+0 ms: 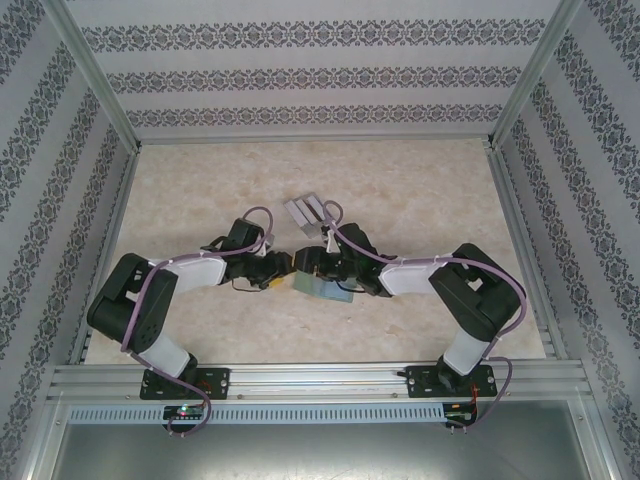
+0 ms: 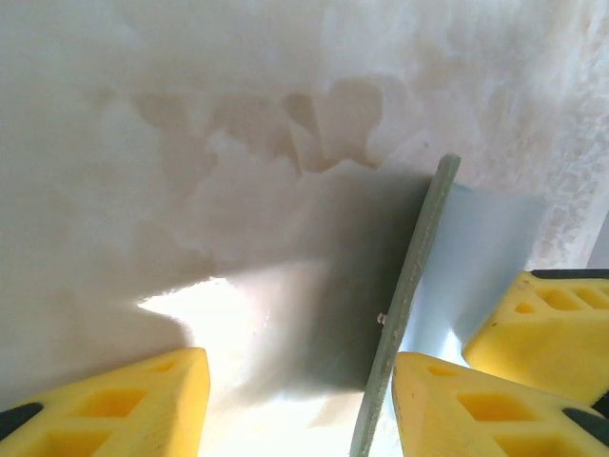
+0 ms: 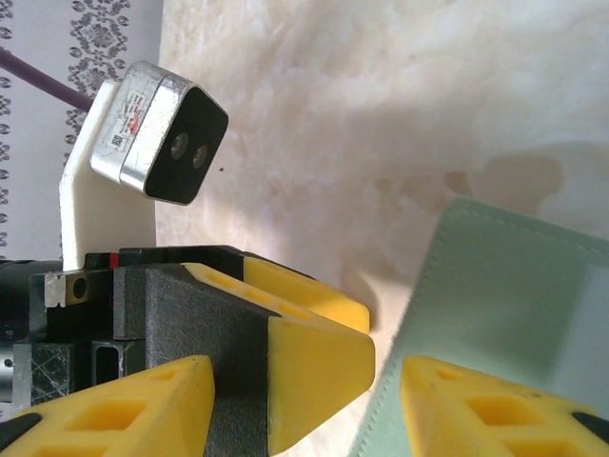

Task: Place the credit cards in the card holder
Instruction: Flip over the card slot in the card holder.

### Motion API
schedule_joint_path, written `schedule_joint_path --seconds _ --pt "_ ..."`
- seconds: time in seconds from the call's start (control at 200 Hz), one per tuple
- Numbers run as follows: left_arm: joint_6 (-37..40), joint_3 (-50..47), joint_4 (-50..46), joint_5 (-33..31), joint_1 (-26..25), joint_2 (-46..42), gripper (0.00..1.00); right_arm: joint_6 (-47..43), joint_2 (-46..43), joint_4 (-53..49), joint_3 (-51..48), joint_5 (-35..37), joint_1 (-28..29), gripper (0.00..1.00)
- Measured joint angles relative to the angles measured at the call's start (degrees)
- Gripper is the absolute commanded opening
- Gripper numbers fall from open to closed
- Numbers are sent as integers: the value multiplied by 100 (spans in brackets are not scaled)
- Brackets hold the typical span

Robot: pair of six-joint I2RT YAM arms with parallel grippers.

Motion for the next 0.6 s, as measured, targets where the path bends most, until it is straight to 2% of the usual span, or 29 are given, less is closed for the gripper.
schedule_joint_path --seconds 0.38,0.49,0.6 --pt "116 -26 -404 -219 621 -704 54 -24 -63 -15 197 -214 48 60" --pt "214 -26 -669 -393 879 -997 54 -101 -450 -297 190 -264 -133 61" --pt "369 -2 -935 -542 997 -1169 54 -221 -1303 -527 2 -225 -573 63"
